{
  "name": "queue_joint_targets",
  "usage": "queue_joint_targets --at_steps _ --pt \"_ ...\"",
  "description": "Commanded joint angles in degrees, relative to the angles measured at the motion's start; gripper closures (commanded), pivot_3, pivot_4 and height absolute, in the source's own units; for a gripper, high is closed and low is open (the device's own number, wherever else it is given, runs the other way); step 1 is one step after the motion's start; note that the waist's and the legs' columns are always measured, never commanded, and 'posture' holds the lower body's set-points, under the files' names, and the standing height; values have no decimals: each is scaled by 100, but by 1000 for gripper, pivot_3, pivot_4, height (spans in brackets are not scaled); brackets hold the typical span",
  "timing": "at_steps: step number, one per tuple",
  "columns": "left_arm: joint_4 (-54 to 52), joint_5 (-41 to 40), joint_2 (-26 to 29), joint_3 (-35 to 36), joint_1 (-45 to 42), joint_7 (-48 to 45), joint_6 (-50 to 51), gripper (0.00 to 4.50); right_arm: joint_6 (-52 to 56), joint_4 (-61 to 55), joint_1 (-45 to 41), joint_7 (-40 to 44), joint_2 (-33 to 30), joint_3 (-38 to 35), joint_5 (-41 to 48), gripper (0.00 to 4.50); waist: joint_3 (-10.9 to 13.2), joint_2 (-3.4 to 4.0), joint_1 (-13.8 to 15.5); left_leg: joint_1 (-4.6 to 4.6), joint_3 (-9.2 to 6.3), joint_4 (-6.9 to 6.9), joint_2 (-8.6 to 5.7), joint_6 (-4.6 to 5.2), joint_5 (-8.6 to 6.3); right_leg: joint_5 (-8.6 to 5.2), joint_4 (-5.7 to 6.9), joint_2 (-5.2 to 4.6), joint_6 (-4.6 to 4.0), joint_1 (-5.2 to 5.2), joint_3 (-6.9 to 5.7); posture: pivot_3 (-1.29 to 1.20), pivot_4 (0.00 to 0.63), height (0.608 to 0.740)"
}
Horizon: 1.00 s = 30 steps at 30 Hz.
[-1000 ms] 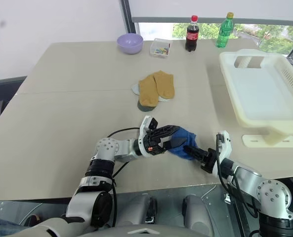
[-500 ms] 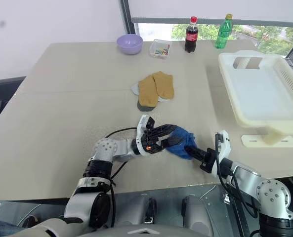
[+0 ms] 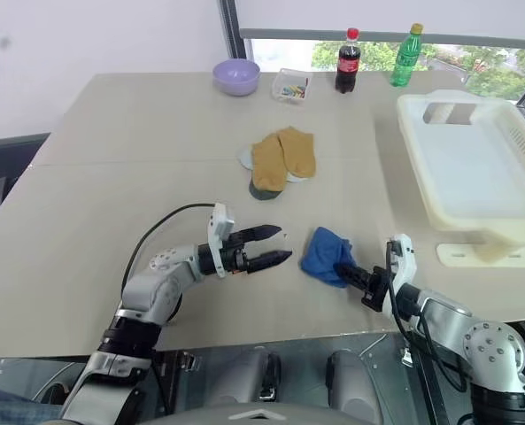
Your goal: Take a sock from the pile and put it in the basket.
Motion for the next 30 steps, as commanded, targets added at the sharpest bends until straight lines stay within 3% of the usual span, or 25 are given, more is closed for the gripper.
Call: queue_joint_targets --at_steps 1,9,13,17,25,30 --pt "-229 368 49 -259 135 -345 -1376 0 -18 -143 -91 161 -297 -156 60 4482 3 5 -8 -6 0 0 0 3 -2 0 -1 -2 0 -6 0 0 150 740" --pt "7 418 46 -370 199 -712 -2422 0 114 8 -407 399 -911 -299 325 4482 15 27 -26 -14 3 -16 -1 10 -4 0 -5 1 1 -20 -7 0 150 740" --pt "49 169 -148 -346 172 -705 -2457 0 150 -67 -620 359 -1022 -230 315 4482 16 27 -23 -13 4 -9 -2 12 -4 1 -4 9 3 -14 -9 0 150 740" --pt "-1 -13 -384 -186 43 -415 -2323 0 89 -365 -1372 116 -1415 -439 508 4482 38 49 -33 -12 3 3 -3 13 -4 2 1 26 6 -7 -10 0 150 740" --pt "-436 -226 -1011 -195 -508 415 -1649 0 701 1508 -2914 -972 -3022 -560 2310 4482 65 24 -15 -7 0 19 -9 16 -3 19 0 59 39 13 -15 0 150 740" --pt "-369 0 -1304 -355 -895 800 -1383 0 814 2422 -3437 -778 -3467 -543 1806 4482 68 23 -10 -7 10 21 -10 23 -7 22 -1 64 44 13 -18 0 150 740"
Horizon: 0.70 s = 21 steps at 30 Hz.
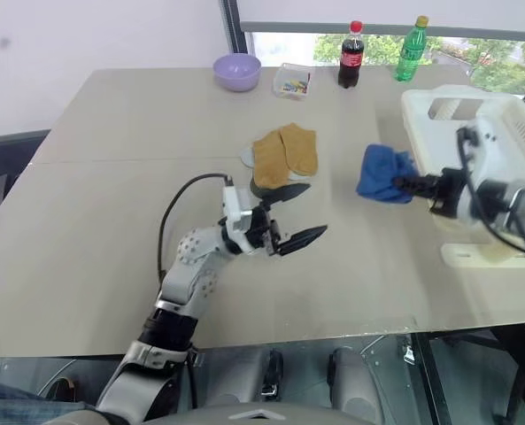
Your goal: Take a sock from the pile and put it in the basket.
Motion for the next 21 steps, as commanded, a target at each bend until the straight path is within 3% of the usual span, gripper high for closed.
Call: queue_joint_targets --at_steps 1,7,13,20,21 --pt "-137 4 -162 -123 -186 210 191 0 19 572 -190 134 -207 -175 -409 4482 -1 -1 -7 1 2 0 0 1 0 0 0 2 0 0 0 0 150 740" --pt "-171 -56 -336 -304 -365 259 601 0 -555 2047 -726 -205 82 -425 -1546 4482 0 -1 -15 4 22 1 1 2 -1 6 -1 6 11 -2 13 0 150 740" --pt "-236 -45 -327 -410 -345 247 710 0 -1087 3338 -1293 -430 610 -1153 -2079 4482 -1 1 -19 9 39 1 6 2 -1 12 0 18 21 -6 31 0 150 740" --pt "-183 88 -337 -443 -401 347 630 0 -1032 3796 -1290 -311 785 -1401 -2789 4482 -2 2 -20 8 59 0 7 3 -2 14 -2 17 25 -12 50 0 150 740" --pt "-173 136 -323 -464 -408 357 603 0 -1012 3786 -1236 -249 777 -1396 -2886 3637 -2 2 -22 8 61 0 7 4 -2 15 -2 17 26 -12 52 0 150 740"
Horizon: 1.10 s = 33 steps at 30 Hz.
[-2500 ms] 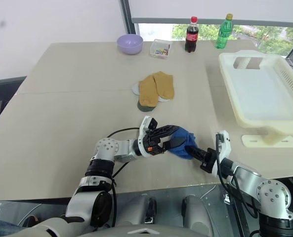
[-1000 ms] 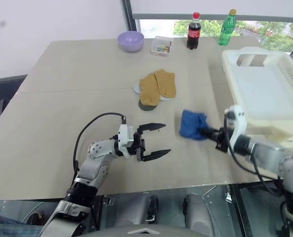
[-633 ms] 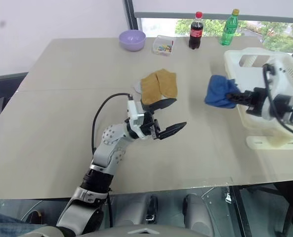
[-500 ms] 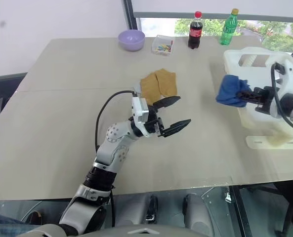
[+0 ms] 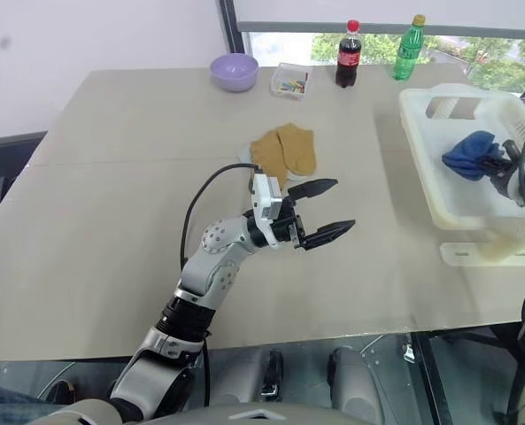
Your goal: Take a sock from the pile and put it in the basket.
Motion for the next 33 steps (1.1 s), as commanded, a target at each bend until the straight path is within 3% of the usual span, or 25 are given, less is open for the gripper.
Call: queue_joint_targets --at_steps 1,6,8,12,18,22,26,28,33 --pt "-164 125 -30 -90 -98 49 -123 0 35 -174 136 255 -94 -135 -422 3258 0 0 7 0 1 0 0 0 0 1 0 0 1 -1 1 0 150 740" --pt "-168 110 -60 -93 -85 63 -83 0 209 -1113 720 747 -283 269 -1144 1178 -4 6 4 0 2 0 0 3 -2 2 1 0 3 -2 4 0 150 740" --pt "-158 113 -62 -95 -98 55 -84 0 168 -1364 930 929 -365 355 -1431 97 -4 5 16 2 -1 1 0 4 -2 2 1 0 4 0 1 0 150 740" --pt "-97 172 -30 -144 -104 1 -139 0 -86 -1984 1481 1583 -640 566 -1950 97 -4 5 45 1 -5 2 0 4 -2 2 1 0 4 0 -3 0 150 740" --pt "-47 179 8 -156 -77 -28 -164 0 -399 -2864 2150 2796 -988 322 -2175 97 -4 6 104 -1 -5 4 -2 4 -2 3 -2 -1 5 1 -4 0 150 740" --pt "-49 181 26 -161 -42 -51 -154 0 -1393 -3611 2810 4051 -1394 56 -2603 97 -4 11 101 4 -3 6 -2 5 -3 3 1 0 7 0 -1 0 150 740" --pt "-44 180 91 -133 2 -79 -146 0 -1741 -3737 2848 4445 -1557 -114 -2830 97 -4 10 43 6 -4 9 0 6 -3 5 3 3 10 1 1 0 150 740" --pt "-62 165 166 -89 65 -87 -104 0 -1741 -4100 2636 4372 -1367 -25 -2733 97 -3 9 10 8 -6 12 2 5 -3 5 3 5 10 4 0 0 150 740" --pt "-427 103 505 8 596 49 270 0 -1928 -5931 2660 4043 202 811 -2240 97 -3 5 -105 20 -4 11 26 1 -1 5 8 35 9 4 21 0 150 740"
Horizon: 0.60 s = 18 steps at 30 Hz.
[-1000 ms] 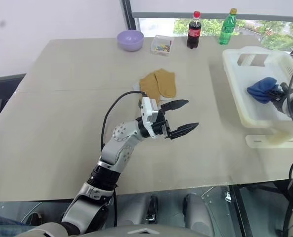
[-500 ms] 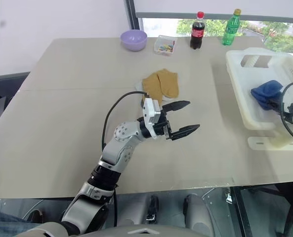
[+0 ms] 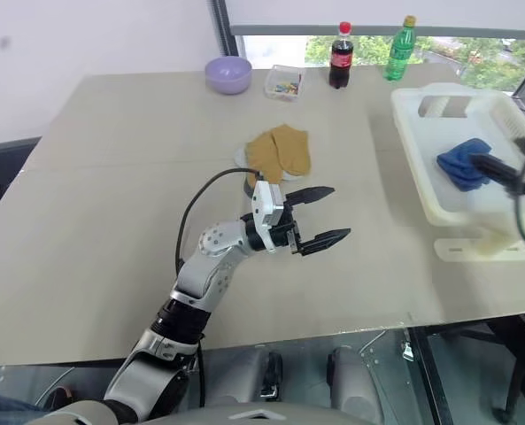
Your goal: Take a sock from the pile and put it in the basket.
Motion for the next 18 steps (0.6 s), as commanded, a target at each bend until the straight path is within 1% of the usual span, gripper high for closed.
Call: queue_joint_targets --at_steps 1,3,5,6,8,9,12,13,14,15,18 --pt "-489 -129 240 87 387 88 387 0 -407 -1093 357 -19 750 653 44 97 0 1 10 -3 -9 -1 4 -1 0 0 1 3 -1 0 -4 0 150 740" --pt "-706 -218 456 125 660 72 715 0 -501 -1208 698 -31 1131 1002 -127 97 0 3 81 -9 -12 -2 5 -8 4 0 5 2 -1 -7 -8 0 150 740" --pt "-903 -215 603 238 984 259 872 0 -844 -1097 1116 164 1392 1304 -418 97 -1 3 130 -11 -7 0 0 -20 12 0 4 -6 -1 -8 -11 0 150 740" --pt "-1046 -239 679 342 1223 413 995 0 -1181 -980 1396 324 1458 1467 -694 97 0 3 139 -12 -6 0 -6 -21 12 0 -1 -14 -1 -5 -14 0 150 740" --pt "-1342 -238 843 542 1735 663 1142 0 -2136 -690 1874 725 1728 1387 -1013 97 0 2 137 -12 -2 1 -22 -17 10 0 -5 -35 0 -2 -12 0 150 740" --pt "-1493 -173 964 635 2029 756 1149 0 -2323 -480 2037 916 1681 1386 -1142 97 0 2 122 -11 -1 2 -25 -13 7 0 -7 -40 0 2 -12 0 150 740" --pt "-1980 5 1382 908 2975 926 1059 0 -2508 79 2388 1734 1506 1082 -920 97 -1 4 89 -3 9 3 -31 -9 5 0 -8 -48 0 4 -2 0 150 740" --pt "-2098 19 1468 957 3167 970 1044 0 -2618 220 2443 1915 1470 1012 -900 97 -1 3 85 7 13 2 -30 -9 4 0 -7 -50 0 9 2 0 150 740" --pt "-2258 -20 1565 1102 3403 1022 1044 0 -2907 408 2513 2199 1428 898 -916 97 -1 4 87 14 14 0 -26 5 -5 -3 -6 -50 -5 11 3 0 150 740" --pt "-2363 -59 1621 1185 3537 1070 1057 0 -3104 548 2542 2398 1411 813 -923 97 -1 4 91 21 14 -1 -21 12 -10 -13 -5 -50 -23 15 1 0 150 740" --pt "-2542 -151 1739 1554 3823 1227 1014 0 -3299 1022 2520 2900 1178 644 -944 97 -2 9 86 75 15 -16 -8 9 -10 -18 0 -68 -27 47 1 0 150 740"
